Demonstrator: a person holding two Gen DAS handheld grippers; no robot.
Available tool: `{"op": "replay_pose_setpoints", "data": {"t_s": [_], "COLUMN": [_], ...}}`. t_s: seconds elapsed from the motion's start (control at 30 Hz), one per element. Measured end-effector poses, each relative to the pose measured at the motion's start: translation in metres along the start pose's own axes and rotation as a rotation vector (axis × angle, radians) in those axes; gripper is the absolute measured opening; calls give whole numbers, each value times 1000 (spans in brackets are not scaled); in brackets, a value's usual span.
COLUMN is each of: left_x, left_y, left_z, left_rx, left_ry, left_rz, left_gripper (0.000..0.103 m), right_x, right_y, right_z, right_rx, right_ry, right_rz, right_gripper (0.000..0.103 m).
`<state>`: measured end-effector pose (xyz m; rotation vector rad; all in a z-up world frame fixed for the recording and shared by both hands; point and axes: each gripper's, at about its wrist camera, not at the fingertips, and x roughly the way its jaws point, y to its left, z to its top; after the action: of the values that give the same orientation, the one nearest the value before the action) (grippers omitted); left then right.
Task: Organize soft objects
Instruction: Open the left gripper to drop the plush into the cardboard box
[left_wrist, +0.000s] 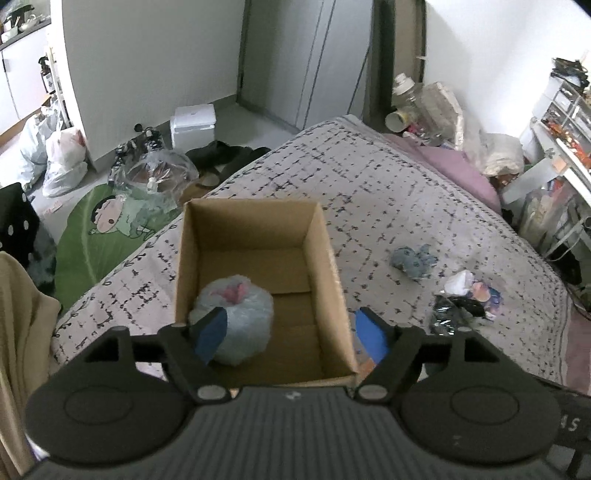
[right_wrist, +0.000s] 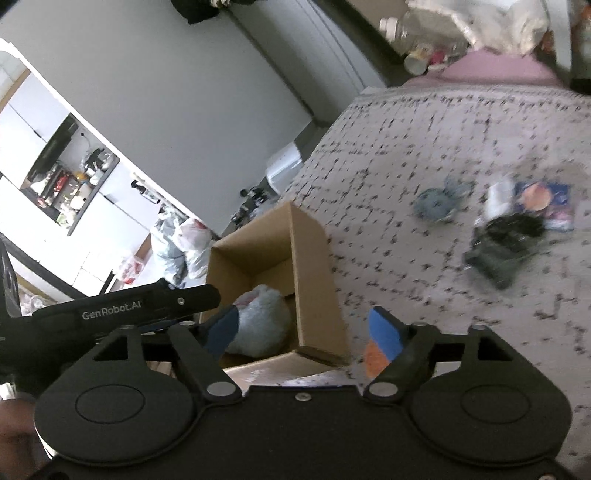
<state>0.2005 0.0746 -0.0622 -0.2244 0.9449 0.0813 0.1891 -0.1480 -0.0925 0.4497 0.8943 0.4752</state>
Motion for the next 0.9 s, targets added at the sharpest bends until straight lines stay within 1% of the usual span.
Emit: {"op": "replay_pose_setpoints", "data": {"t_s": [0.1, 0.23, 0.37, 0.5, 0.77, 0.9], "left_x": [-8, -15, -22, -28, -29, -25], "left_y": [-10, -23, -35, -52, -69, -73], "left_z": [-2, -6, -10, -15, -28, -32], "left_rx": [14, 25, 32, 65, 54, 27], "left_ry": [-14, -27, -37, -39, -31, -28], "left_rz": [-18, -34, -48, -67, -97, -86], "left_gripper": [76, 77, 77, 77, 78, 78], "right_x": [-17, -34, -49, -62, -81, -87], "right_y": [-4, -13, -25, -35, -61, -73], "right_z": [3, 6, 8, 9, 8, 8], "right_rx": [-15, -20, -7, -11, 16, 38], "right_ry": [-30, -49, -68, -77, -71, -64], "right_rz": [-16, -43, -64, -78, -127, -145], "right_gripper": [85, 85, 89, 93, 93, 93]}}
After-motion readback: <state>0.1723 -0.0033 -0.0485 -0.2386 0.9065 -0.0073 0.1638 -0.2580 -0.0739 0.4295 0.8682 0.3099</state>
